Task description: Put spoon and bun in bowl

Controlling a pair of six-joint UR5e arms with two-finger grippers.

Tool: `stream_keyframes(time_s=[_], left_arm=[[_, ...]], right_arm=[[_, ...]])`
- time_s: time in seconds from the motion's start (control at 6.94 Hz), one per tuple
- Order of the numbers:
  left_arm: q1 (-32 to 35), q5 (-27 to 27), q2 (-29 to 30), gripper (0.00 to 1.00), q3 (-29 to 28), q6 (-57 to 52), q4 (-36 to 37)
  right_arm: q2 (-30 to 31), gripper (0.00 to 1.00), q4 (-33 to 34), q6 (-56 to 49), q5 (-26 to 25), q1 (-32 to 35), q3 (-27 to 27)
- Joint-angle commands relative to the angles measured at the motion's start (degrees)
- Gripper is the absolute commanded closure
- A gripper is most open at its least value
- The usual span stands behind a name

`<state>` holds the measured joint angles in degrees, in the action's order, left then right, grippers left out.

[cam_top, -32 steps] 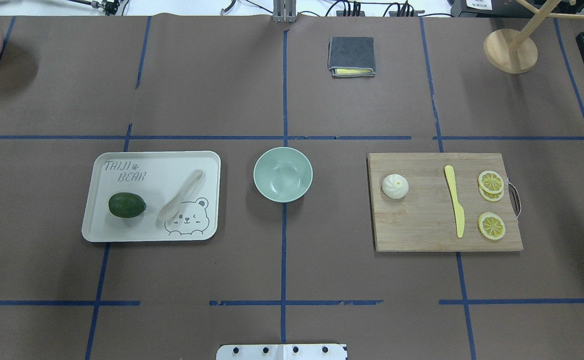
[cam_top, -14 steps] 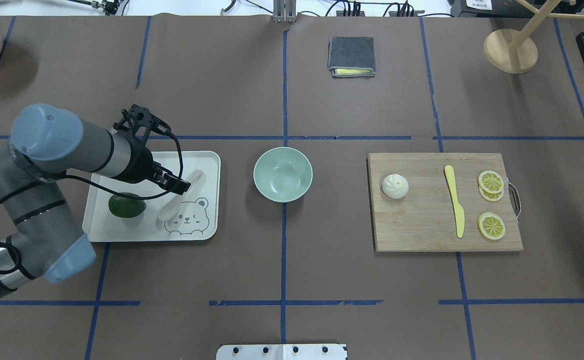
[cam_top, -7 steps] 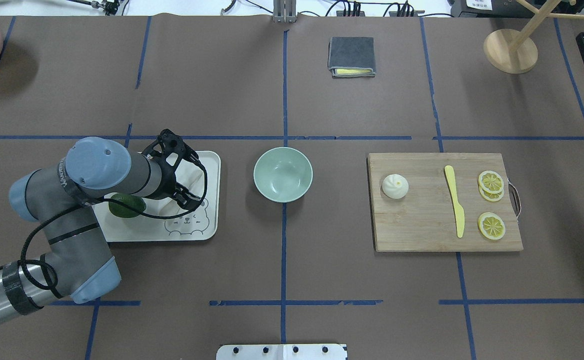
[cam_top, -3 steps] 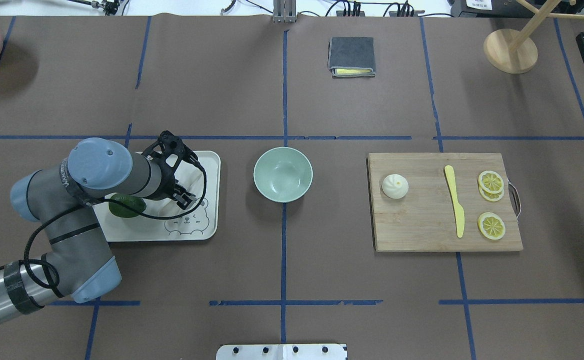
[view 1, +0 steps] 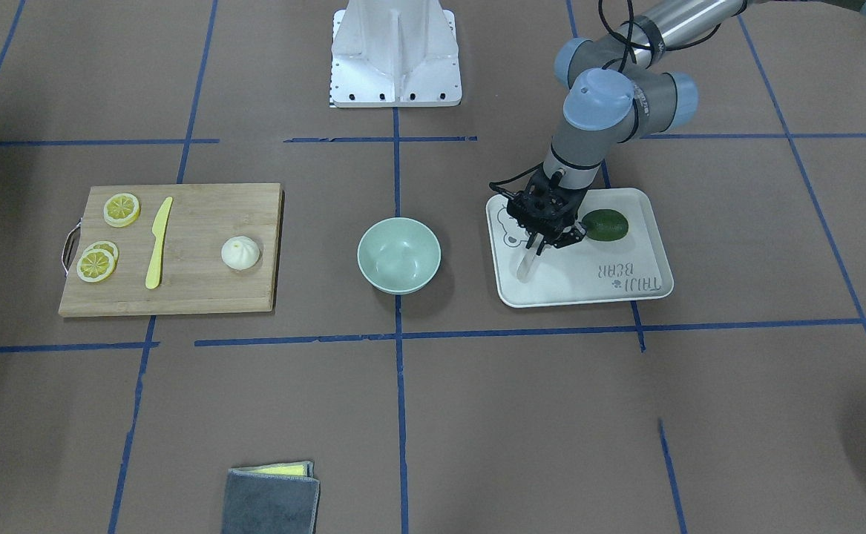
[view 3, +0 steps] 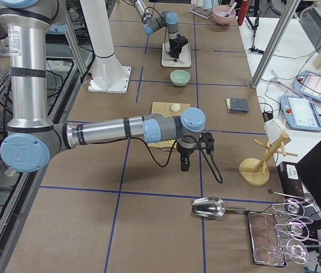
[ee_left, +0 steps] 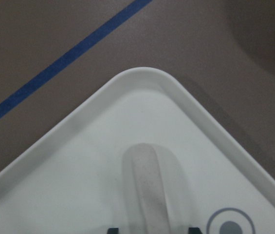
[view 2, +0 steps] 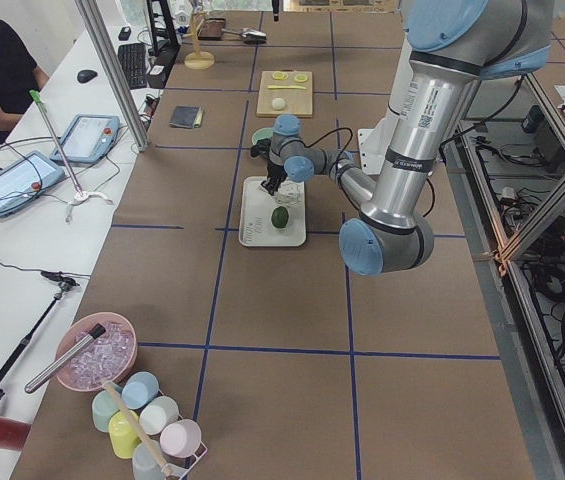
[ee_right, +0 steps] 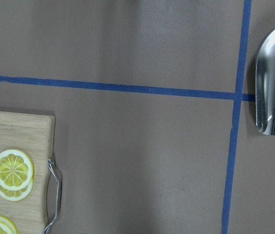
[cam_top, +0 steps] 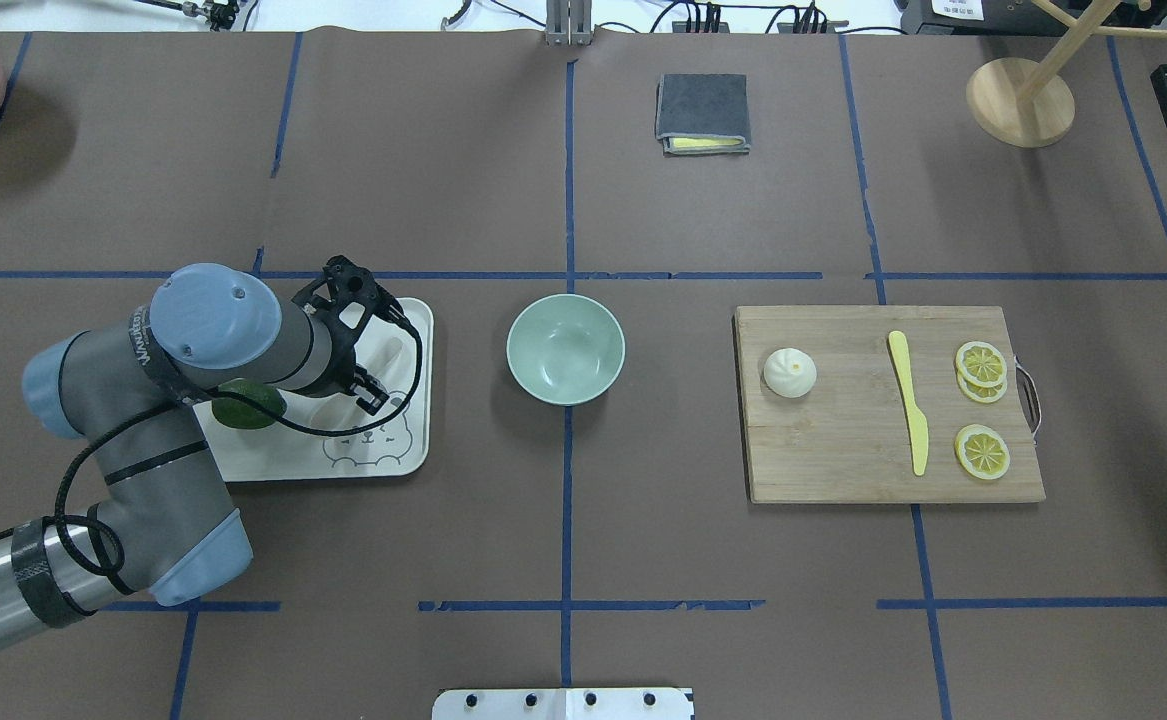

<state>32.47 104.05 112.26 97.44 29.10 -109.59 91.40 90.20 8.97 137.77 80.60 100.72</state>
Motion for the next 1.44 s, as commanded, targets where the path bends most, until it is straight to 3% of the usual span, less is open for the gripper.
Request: stream_keyframes(time_s=[0.0, 0.29, 0.58, 1.01, 1.3], left_arm=[[0.6, 0.2, 0.4, 1.00, 2.0, 0.8, 0.8], [1.0, 0.1, 3.0, 1.00, 2.6, 4.4, 0.7], [0.8, 0.0, 10.1, 1.00, 0.7, 15.1, 0.2], [0.4, -0.3, 18.1, 1.00, -8.3, 32.3, -7.8], [-1.1, -6.2, 20.5, 1.00, -11.7, 33.7, -9.7]], right_arm=[[0.0, 0.00, -0.1, 0.0, 0.0, 0.0, 0.0], [0.0, 0.00, -0.1, 0.0, 0.1, 0.0, 0.1], [0.0, 0.00, -0.1, 0.0, 0.6, 0.0, 0.0], [0.2, 0.00, -0.1, 0.0, 1.6, 0.0, 0.3], [0.4, 0.00, -0.1, 0.0, 1.6, 0.0, 0.4]])
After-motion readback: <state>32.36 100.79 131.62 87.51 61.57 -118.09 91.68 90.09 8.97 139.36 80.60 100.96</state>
